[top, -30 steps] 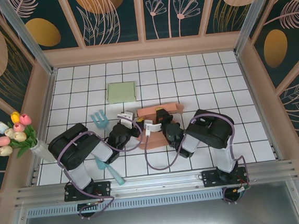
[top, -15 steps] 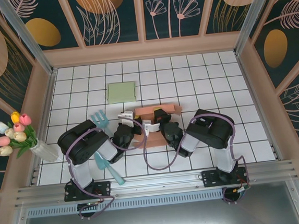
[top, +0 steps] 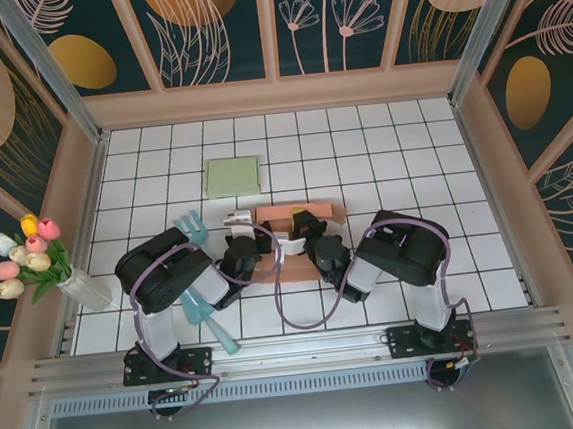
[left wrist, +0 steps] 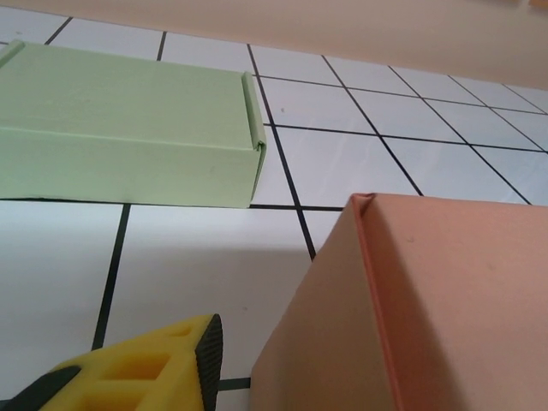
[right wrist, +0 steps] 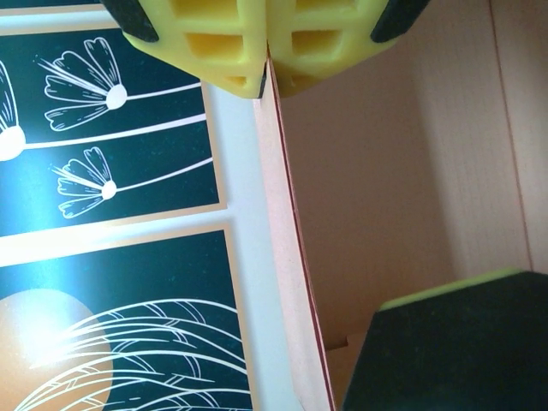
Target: Fold the paper box
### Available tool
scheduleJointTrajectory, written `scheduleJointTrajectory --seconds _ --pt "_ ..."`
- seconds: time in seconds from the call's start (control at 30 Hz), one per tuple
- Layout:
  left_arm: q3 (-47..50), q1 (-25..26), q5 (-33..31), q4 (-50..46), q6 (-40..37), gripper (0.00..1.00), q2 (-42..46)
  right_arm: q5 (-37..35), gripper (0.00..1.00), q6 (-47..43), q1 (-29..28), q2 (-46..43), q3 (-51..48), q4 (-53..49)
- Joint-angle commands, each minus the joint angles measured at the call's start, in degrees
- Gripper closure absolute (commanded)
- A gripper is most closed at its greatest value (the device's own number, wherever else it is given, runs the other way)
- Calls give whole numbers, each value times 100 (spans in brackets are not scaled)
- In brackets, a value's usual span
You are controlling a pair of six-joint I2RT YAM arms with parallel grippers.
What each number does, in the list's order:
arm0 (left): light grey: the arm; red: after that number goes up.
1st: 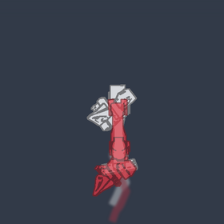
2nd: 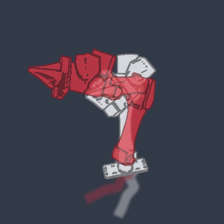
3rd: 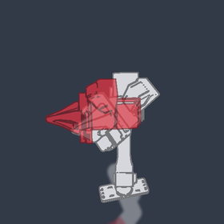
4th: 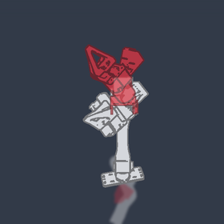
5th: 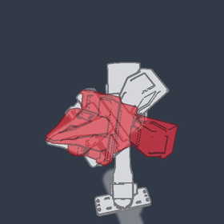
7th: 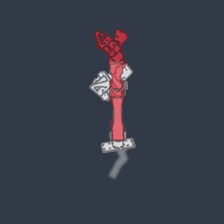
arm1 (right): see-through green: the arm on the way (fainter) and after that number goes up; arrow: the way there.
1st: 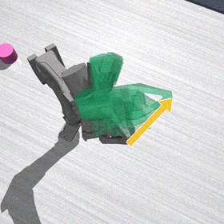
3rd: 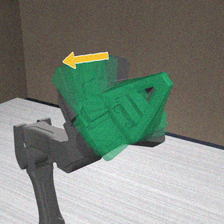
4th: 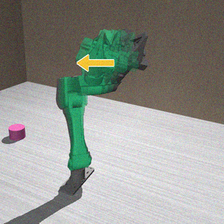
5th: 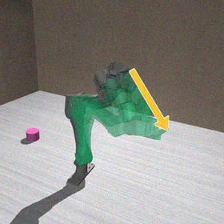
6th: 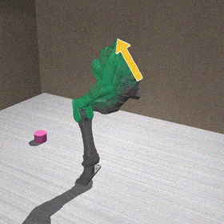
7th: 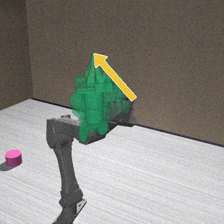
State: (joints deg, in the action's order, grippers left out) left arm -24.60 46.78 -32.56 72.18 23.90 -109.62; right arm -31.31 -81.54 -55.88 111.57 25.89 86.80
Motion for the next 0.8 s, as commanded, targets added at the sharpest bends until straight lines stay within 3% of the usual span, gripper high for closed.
scheduleJointTrajectory --seconds 0.0,0.1,0.23,0.47,0.57,0.73,0.77 --pt "-61 -302 -873 -407 246 59 -276 -30 100 393 -20 157 -395 -870" --pt "-105 -302 -989 -489 286 63 -298 -33 100 393 -11 155 -426 -836" --pt "-160 -302 -1407 -883 480 79 -218 -63 100 411 7 112 -455 -836" --pt "-216 -304 -2390 -1788 1086 87 -100 -208 100 436 51 115 -453 -834" --pt "-183 -302 -2320 -1701 967 78 -108 -225 100 462 59 96 -455 -849" --pt "-193 -303 -1774 -1269 609 47 -285 -218 100 571 68 61 -436 -907" --pt "-233 -303 -1703 -1269 598 46 -346 -214 100 588 67 59 -435 -911"
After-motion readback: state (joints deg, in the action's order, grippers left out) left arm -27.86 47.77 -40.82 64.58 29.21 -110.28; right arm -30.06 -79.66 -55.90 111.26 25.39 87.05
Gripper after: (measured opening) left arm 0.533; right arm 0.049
